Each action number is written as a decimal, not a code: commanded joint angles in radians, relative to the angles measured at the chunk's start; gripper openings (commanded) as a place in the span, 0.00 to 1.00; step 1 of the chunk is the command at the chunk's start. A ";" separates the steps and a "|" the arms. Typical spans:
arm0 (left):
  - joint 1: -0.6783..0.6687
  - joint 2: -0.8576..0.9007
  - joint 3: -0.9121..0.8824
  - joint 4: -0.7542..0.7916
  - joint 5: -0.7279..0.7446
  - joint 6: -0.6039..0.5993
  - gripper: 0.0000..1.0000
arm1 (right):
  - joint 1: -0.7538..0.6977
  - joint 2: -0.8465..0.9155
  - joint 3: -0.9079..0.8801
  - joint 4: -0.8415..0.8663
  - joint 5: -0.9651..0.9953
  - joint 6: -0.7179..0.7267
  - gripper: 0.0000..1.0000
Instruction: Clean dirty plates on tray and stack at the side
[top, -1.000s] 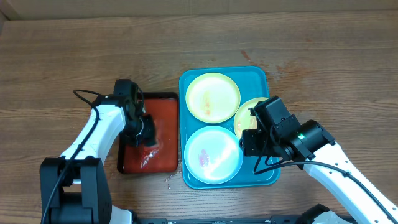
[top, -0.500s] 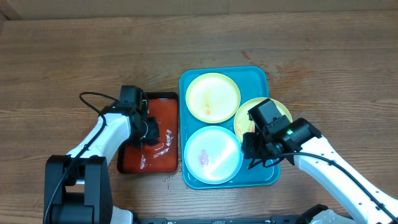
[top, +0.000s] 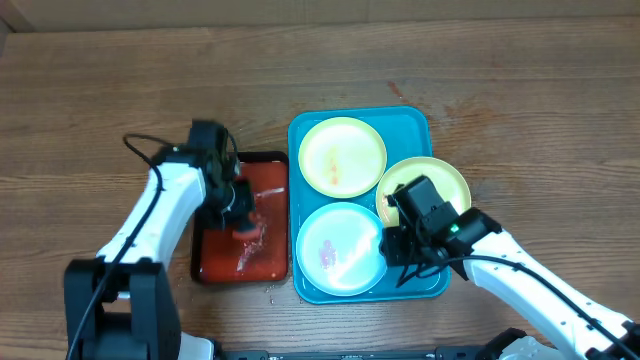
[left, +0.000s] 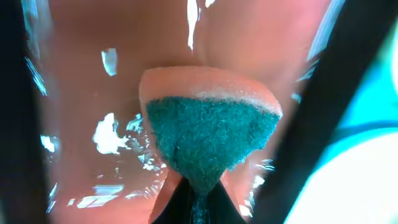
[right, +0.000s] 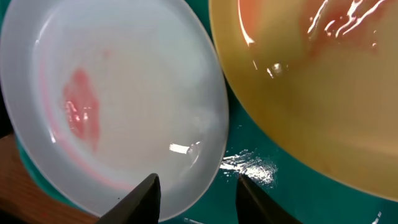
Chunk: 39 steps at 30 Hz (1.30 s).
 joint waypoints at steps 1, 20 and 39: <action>-0.006 -0.088 0.104 -0.054 0.021 0.020 0.04 | 0.005 -0.004 -0.071 0.056 -0.003 0.019 0.41; -0.165 -0.167 0.156 -0.060 0.147 -0.040 0.04 | -0.043 0.192 -0.098 0.331 0.195 0.267 0.04; -0.526 0.328 0.099 0.330 0.211 -0.473 0.04 | -0.087 0.192 -0.033 0.270 0.176 0.281 0.04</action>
